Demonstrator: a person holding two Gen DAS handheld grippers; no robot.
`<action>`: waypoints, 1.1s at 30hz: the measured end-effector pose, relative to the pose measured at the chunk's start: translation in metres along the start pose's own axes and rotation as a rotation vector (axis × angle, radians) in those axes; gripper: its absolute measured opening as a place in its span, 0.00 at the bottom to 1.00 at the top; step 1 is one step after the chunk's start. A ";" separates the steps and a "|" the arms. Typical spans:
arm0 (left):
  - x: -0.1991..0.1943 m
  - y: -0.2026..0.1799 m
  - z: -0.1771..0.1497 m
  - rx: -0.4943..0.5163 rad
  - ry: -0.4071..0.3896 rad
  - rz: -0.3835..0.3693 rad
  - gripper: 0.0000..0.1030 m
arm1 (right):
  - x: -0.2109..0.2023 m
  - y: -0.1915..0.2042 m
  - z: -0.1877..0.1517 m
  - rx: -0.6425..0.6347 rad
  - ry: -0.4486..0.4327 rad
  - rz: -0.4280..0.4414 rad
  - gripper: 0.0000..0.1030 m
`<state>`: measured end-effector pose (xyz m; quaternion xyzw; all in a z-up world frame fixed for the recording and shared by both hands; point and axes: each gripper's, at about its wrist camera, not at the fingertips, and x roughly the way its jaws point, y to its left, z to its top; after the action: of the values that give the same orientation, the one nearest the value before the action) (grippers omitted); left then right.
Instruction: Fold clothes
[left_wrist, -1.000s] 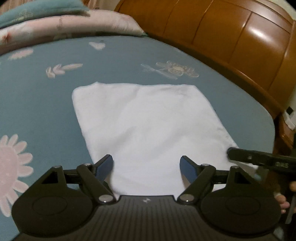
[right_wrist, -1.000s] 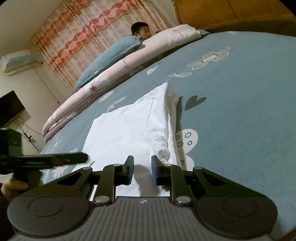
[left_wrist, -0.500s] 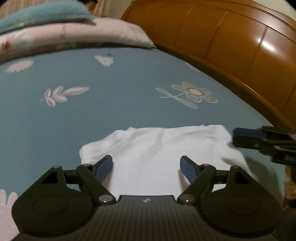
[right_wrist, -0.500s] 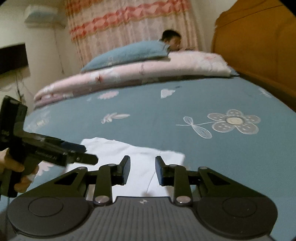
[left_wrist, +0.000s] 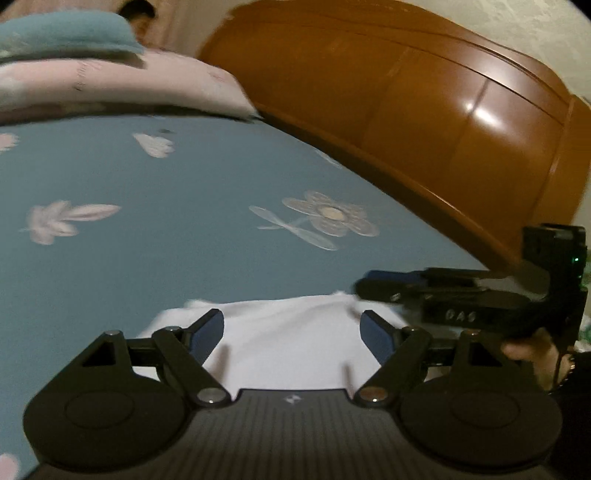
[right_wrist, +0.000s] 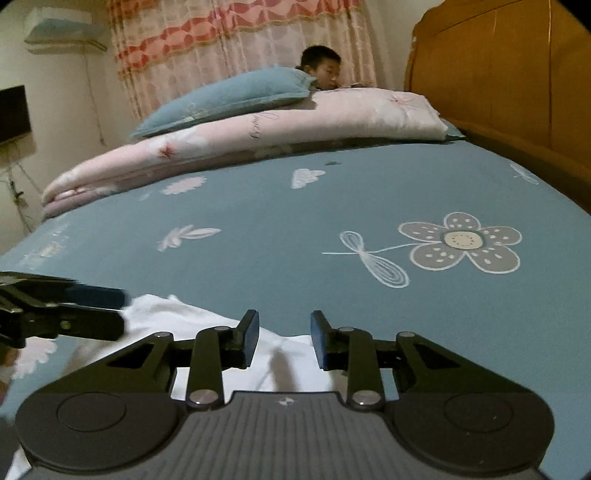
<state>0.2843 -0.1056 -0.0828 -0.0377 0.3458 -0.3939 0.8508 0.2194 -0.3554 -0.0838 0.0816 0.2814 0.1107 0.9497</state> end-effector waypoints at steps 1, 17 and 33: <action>0.010 0.003 0.001 -0.009 0.017 0.011 0.78 | 0.001 -0.002 -0.001 0.007 0.009 -0.003 0.34; -0.045 -0.020 -0.003 0.002 0.045 0.196 0.78 | -0.035 -0.001 -0.002 0.026 -0.013 0.073 0.37; -0.079 -0.102 -0.107 0.023 0.163 0.176 0.81 | -0.078 0.041 -0.068 0.082 0.145 0.071 0.53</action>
<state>0.1165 -0.0980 -0.0855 0.0348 0.4112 -0.3232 0.8516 0.1108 -0.3300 -0.0910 0.1222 0.3505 0.1384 0.9182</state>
